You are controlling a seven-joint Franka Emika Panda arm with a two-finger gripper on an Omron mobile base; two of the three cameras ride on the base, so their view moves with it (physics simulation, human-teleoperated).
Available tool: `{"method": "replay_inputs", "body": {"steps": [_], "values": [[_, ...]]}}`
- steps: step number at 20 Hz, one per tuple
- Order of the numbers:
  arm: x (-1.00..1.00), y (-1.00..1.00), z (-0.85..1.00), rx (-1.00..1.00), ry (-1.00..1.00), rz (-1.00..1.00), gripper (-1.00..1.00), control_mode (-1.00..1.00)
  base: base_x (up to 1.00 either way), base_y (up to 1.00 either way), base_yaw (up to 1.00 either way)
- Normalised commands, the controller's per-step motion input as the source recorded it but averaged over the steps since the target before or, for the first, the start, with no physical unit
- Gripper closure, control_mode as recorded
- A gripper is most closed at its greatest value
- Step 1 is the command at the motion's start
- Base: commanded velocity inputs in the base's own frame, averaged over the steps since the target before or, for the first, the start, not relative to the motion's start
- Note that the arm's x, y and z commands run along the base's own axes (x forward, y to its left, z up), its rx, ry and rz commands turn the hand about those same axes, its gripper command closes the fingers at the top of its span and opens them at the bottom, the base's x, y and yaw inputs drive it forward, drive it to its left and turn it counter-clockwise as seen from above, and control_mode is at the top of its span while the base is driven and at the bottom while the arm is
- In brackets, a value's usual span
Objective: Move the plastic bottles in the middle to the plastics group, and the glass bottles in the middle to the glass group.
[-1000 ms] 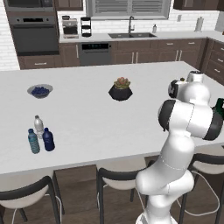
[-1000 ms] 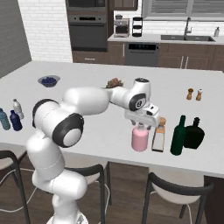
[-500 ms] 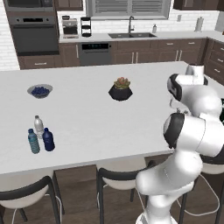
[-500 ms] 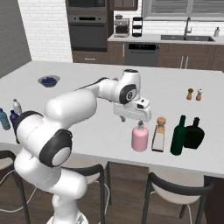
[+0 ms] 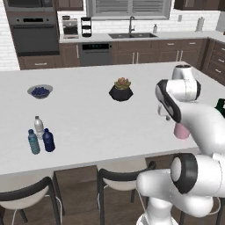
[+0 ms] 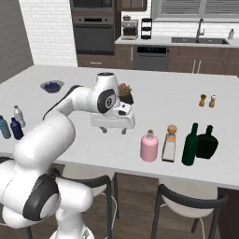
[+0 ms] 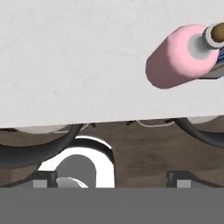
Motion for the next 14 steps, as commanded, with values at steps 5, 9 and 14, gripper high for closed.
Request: {"method": "replay_inputs", "body": {"steps": [5,9,14], "values": [[-0.65,0.76,0.23,0.00,0.00,0.22,-1.00,-1.00,0.00,0.00,0.00],[-0.78,0.53,0.26,0.00,-0.01,0.21,-1.00,-1.00,0.00,0.00,0.00],[-0.83,0.39,0.17,0.00,0.00,0.18,-1.00,-1.00,0.00,0.00,0.00]]}}
